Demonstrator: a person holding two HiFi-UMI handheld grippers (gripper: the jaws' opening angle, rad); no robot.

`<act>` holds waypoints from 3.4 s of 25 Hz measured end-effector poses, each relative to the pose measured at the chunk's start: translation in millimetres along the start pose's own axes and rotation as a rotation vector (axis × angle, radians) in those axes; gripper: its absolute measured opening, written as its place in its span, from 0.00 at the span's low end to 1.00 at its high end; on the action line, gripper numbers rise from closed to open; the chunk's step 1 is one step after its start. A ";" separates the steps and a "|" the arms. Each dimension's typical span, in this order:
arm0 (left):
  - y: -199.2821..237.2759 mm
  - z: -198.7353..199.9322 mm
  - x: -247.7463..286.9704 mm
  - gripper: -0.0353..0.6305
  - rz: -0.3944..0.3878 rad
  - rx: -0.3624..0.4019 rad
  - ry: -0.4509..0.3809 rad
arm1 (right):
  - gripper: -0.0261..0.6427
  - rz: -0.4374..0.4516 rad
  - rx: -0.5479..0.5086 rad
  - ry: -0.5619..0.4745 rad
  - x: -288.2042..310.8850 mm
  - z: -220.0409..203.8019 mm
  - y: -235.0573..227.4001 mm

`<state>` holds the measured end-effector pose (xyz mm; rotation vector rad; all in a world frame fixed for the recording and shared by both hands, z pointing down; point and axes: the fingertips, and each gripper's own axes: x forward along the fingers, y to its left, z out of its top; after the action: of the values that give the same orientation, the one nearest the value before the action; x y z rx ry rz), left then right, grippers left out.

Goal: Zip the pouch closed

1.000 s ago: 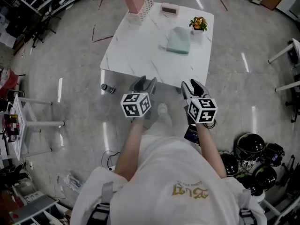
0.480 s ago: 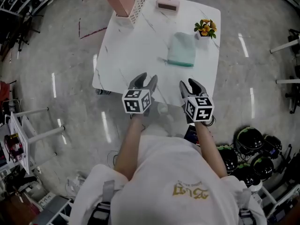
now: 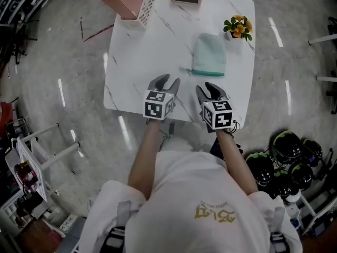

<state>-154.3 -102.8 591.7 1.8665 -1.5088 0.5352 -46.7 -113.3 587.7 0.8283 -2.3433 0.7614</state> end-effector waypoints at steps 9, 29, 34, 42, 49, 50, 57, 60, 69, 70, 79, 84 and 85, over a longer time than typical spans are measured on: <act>1.6 -3.1 33.8 0.32 -0.061 0.244 0.116 | 0.26 -0.065 -0.013 0.059 32.7 -5.1 -3.8; -16.6 -0.2 68.4 0.35 -0.294 0.644 0.208 | 0.21 -0.066 -0.013 0.106 71.3 -9.2 7.8; -21.7 -4.6 69.8 0.32 -0.328 0.660 0.229 | 0.21 -0.069 -0.012 0.106 73.5 -8.9 7.9; -26.4 -7.8 74.4 0.21 -0.360 0.685 0.231 | 0.14 -0.090 -0.018 0.122 75.0 -10.7 2.4; -22.2 -4.4 70.2 0.11 -0.367 0.640 0.211 | 0.07 -0.090 -0.049 0.134 74.4 -10.7 -1.7; -22.4 -5.5 70.1 0.11 -0.374 0.640 0.213 | 0.07 -0.086 -0.056 0.139 74.5 -11.1 -2.4; -35.9 -16.7 73.8 0.34 -0.423 0.701 0.261 | 0.07 -0.082 -0.071 0.159 66.6 -17.1 -8.2; -44.9 -20.1 77.7 0.32 -0.439 0.748 0.270 | 0.07 -0.074 -0.060 0.159 64.8 -18.9 -9.9; -46.3 -21.4 76.6 0.11 -0.419 0.725 0.250 | 0.06 -0.067 -0.109 0.177 64.8 -19.3 -8.8; -45.7 -21.5 76.1 0.11 -0.422 0.716 0.254 | 0.06 -0.068 -0.120 0.177 65.2 -18.2 -8.5; -45.4 -23.8 71.4 0.11 -0.420 0.673 0.268 | 0.06 -0.086 -0.151 0.189 60.9 -20.0 -14.3; -44.8 -23.1 69.9 0.11 -0.422 0.650 0.272 | 0.06 -0.084 -0.156 0.201 59.6 -20.8 -12.5; -44.8 -23.4 69.9 0.11 -0.423 0.646 0.273 | 0.06 -0.084 -0.160 0.203 59.6 -20.9 -12.4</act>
<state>-91.7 -129.4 644.7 2.3825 -0.7658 1.1058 -72.0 -130.5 644.3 0.7387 -2.1437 0.5848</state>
